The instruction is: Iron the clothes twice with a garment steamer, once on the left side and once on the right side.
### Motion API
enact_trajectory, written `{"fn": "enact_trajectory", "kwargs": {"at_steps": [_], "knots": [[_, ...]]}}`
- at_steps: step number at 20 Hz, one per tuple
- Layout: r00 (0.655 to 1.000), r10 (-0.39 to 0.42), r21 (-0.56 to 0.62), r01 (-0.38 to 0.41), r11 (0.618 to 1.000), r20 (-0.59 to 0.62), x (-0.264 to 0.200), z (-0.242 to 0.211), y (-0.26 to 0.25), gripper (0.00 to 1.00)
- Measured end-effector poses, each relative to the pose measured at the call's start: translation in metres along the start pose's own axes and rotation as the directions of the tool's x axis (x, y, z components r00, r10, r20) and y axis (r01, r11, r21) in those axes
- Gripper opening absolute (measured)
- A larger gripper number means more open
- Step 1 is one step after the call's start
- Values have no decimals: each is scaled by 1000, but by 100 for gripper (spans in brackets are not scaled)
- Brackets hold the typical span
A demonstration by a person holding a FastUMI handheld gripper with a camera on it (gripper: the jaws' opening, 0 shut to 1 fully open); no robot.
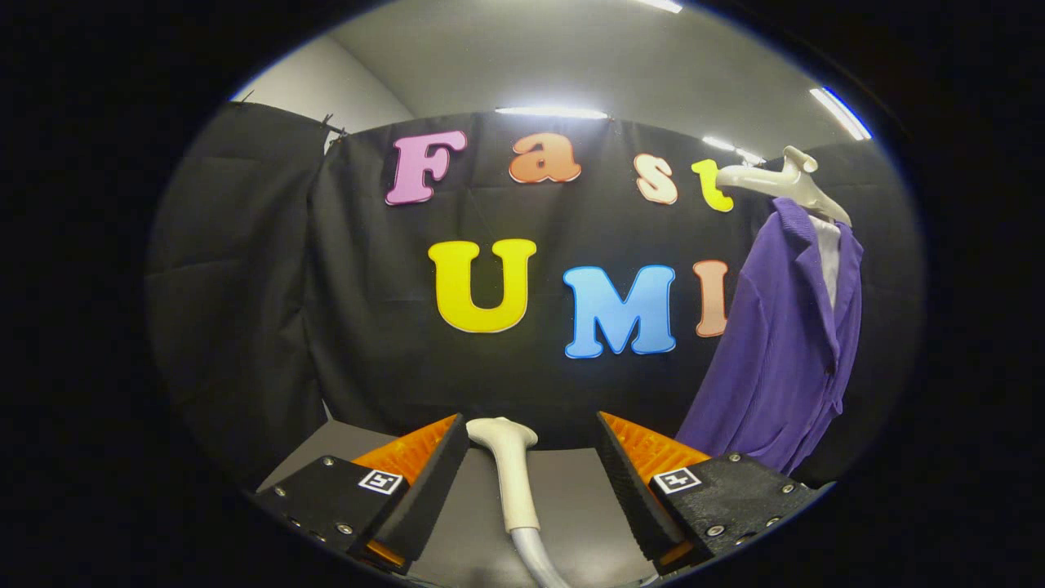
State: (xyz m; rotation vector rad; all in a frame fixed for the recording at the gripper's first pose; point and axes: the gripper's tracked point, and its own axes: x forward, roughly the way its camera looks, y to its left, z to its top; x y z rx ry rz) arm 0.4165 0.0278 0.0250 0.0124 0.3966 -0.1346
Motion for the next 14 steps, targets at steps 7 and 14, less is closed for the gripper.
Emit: {"fn": "enact_trajectory", "kwargs": {"at_steps": [7,14], "knots": [[971,-36,9,39,999,-235,75,-60,24,95],[905,-82,8,94,996,-418,109,-108,18,95]]}}
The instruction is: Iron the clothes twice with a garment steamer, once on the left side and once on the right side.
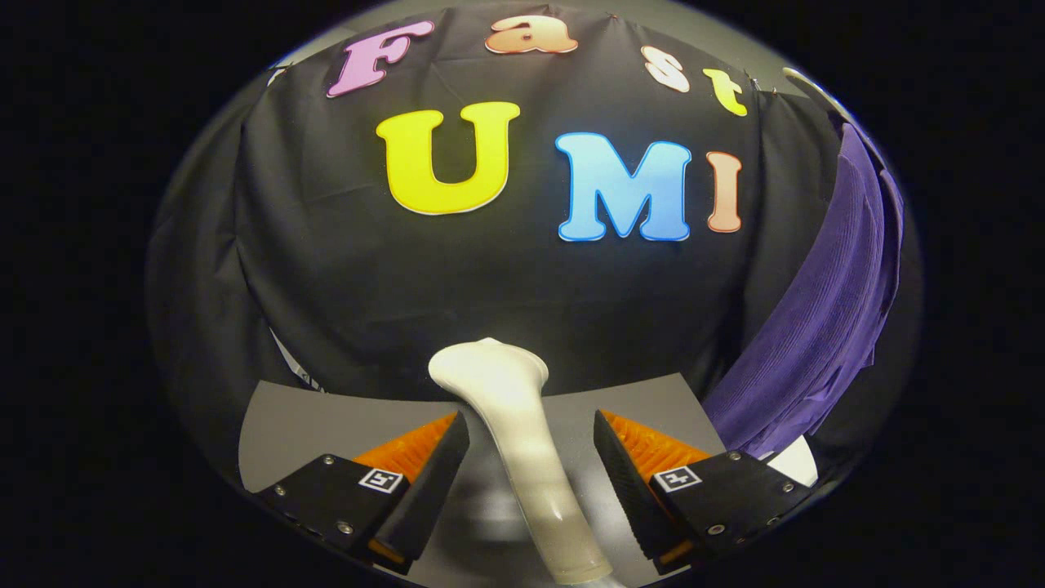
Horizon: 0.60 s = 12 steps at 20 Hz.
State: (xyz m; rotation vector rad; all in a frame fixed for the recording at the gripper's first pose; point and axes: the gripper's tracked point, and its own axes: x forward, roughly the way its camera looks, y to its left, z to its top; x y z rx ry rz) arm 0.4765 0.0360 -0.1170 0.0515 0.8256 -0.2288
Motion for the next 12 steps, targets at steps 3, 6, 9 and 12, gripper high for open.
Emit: {"fn": "enact_trajectory", "kwargs": {"at_steps": [3,6,9,12], "knots": [[998,26,-13,-26,1000,-55,11,-14,7,91],[994,26,-32,-30,999,-109,21,-28,10,83],[993,11,-45,-16,999,-120,20,-29,2,65],[988,51,-20,-55,998,-144,19,-32,6,52]]}}
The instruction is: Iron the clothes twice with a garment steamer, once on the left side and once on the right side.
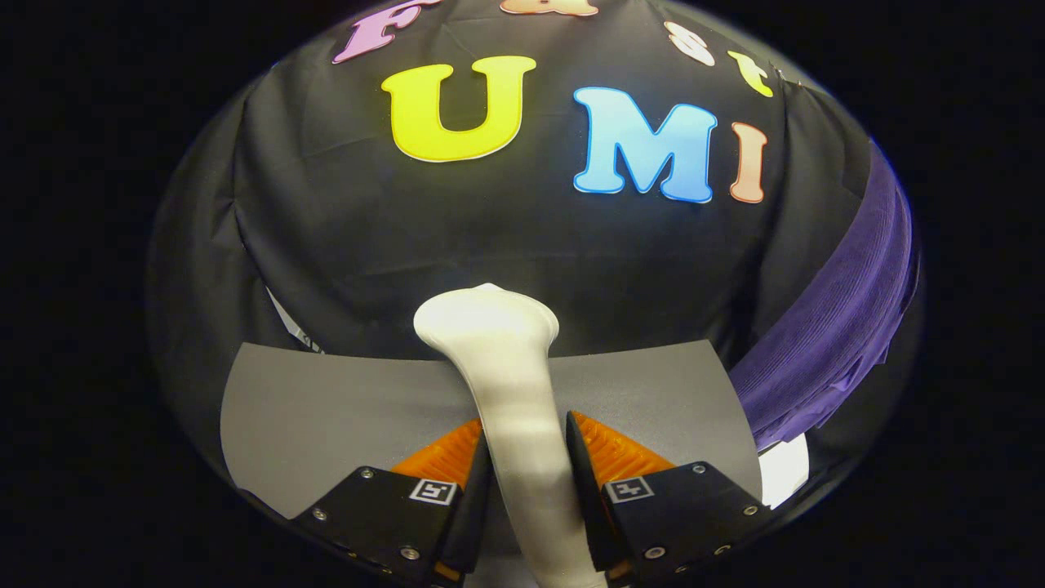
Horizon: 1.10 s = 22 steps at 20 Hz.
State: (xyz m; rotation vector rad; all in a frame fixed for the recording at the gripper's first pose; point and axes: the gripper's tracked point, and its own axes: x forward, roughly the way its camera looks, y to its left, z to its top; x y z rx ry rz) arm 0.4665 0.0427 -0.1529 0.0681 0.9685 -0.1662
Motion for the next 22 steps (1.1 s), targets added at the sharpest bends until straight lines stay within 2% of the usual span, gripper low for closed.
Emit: {"fn": "enact_trajectory", "kwargs": {"at_steps": [2,4,9,16,22], "knots": [[1000,14,-11,-13,1000,27,-7,2,-2,46],[995,-14,-11,15,1000,102,-24,9,-11,39],[964,-17,-7,20,1000,267,-82,18,-27,37],[888,30,-26,-20,999,459,-165,-8,-42,33],[811,20,-11,-17,1000,585,-235,-50,-73,33]]}}
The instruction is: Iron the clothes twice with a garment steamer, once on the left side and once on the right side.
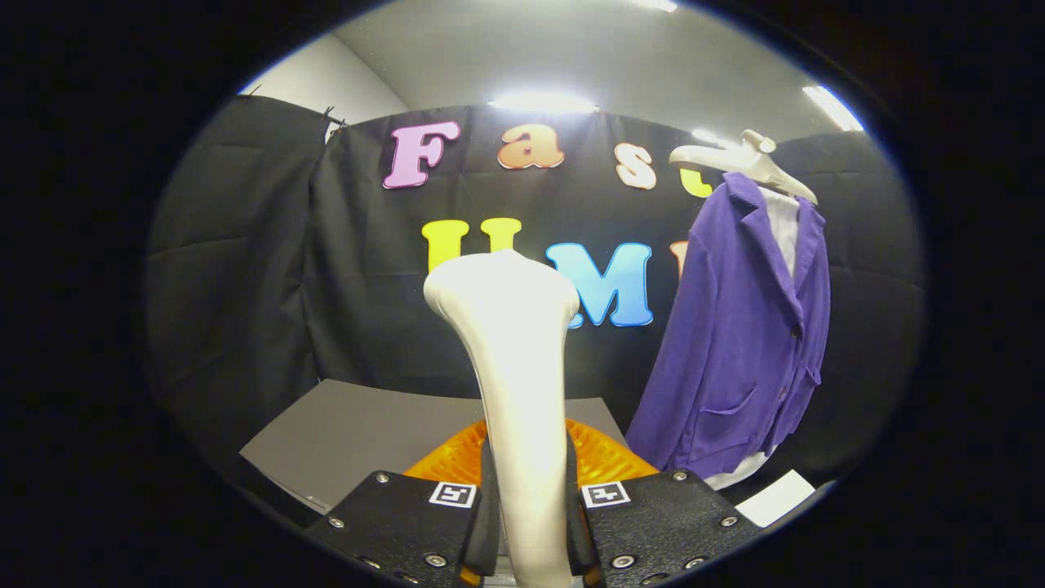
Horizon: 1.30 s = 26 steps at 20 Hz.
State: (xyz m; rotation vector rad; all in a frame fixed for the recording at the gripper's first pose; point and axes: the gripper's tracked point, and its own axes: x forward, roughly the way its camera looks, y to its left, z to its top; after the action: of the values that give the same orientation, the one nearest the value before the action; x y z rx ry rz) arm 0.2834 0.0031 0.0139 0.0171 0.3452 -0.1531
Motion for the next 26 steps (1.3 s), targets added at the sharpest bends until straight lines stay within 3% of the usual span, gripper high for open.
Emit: {"fn": "enact_trajectory", "kwargs": {"at_steps": [6,13,17,26], "knots": [[981,-29,41,21,999,193,-76,-2,-51,32],[950,-72,-7,78,997,305,-120,-15,-94,32],[941,-116,50,106,993,317,-122,-12,-114,32],[897,-199,65,189,980,394,-79,51,-159,32]]}}
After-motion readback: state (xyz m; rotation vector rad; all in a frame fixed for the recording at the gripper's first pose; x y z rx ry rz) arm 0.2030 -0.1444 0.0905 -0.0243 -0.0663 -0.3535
